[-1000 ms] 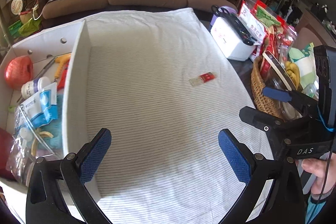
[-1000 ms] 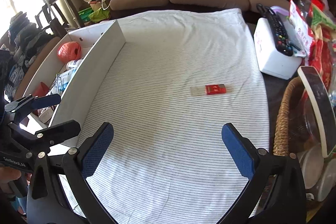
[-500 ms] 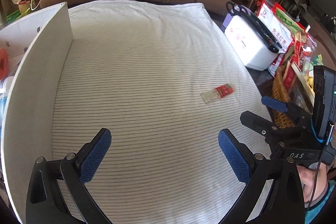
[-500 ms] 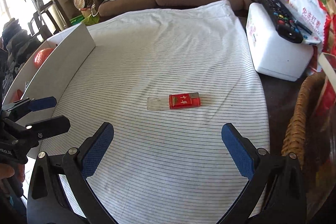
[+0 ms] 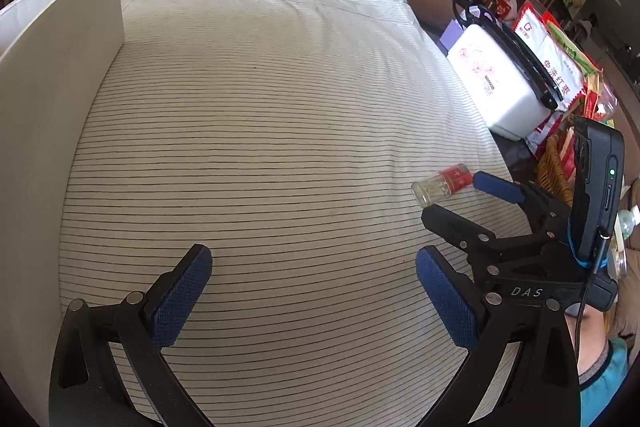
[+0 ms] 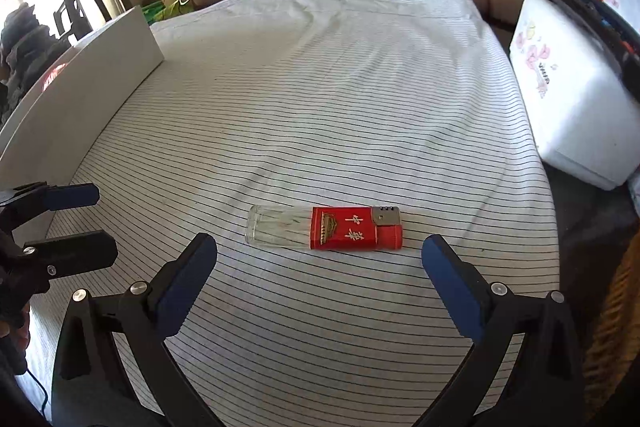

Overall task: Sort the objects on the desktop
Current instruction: 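Move the right tool toward the red lighter on the cloth, then grasp the red lighter with the right gripper and lift it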

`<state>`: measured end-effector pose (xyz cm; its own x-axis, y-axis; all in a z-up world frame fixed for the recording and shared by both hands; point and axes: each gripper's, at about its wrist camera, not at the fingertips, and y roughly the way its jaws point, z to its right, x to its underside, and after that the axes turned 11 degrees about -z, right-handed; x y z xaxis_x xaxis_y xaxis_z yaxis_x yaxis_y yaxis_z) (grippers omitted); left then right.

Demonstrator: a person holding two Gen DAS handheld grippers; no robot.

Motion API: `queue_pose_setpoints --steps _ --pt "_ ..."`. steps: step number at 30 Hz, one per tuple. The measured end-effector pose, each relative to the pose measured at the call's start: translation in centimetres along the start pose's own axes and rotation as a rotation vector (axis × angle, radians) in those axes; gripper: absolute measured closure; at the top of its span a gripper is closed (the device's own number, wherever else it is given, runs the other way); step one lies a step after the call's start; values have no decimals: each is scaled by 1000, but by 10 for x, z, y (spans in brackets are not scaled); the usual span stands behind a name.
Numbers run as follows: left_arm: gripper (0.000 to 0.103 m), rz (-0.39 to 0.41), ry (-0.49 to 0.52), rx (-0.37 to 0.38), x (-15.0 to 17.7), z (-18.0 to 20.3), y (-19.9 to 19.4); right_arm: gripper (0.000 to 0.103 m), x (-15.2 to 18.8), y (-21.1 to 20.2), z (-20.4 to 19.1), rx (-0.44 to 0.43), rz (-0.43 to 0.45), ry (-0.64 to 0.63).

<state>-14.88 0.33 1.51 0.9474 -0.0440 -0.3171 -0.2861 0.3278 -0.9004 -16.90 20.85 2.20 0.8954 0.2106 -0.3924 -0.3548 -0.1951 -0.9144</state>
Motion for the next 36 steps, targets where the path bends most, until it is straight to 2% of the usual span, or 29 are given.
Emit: queue_pose_setpoints --steps 2,6,11,14,17,20,21,24,26,27,30,31,34,36 --pt "0 0 -3 17 -2 0 0 1 -3 5 0 12 -4 1" --pt "0 -8 -7 68 -5 4 0 22 -7 4 0 35 11 6" --pt "0 -23 -28 142 -5 9 3 22 0 0 -4 51 18 -16" --pt "0 -62 -86 293 -7 4 8 22 5 -5 -6 45 29 -28" --pt "0 -132 -135 538 -11 -1 15 22 11 -24 -10 4 67 -55" --pt "0 -168 -147 723 -12 -2 15 22 18 -50 -22 -65 108 -123" --pt "0 -168 -157 767 -10 -3 14 22 20 -60 -26 -87 121 -148" --pt "1 -159 -166 831 -2 -4 5 22 28 -85 -44 -142 139 -218" --pt "14 -169 -150 865 4 0 -1 22 31 -95 -57 -172 132 -252" --pt "28 -178 -135 877 6 2 -4 22 31 -99 -63 -181 128 -265" --pt "38 -174 -83 859 13 9 -22 22 34 -110 -83 -187 127 -312" --pt "47 -171 -74 853 15 9 -28 22 34 -113 -89 -187 126 -324" --pt "62 -137 -63 838 20 6 -50 22 36 -122 -105 -197 126 -350" --pt "66 -108 -46 809 23 1 -69 22 38 -128 -118 -196 128 -373"
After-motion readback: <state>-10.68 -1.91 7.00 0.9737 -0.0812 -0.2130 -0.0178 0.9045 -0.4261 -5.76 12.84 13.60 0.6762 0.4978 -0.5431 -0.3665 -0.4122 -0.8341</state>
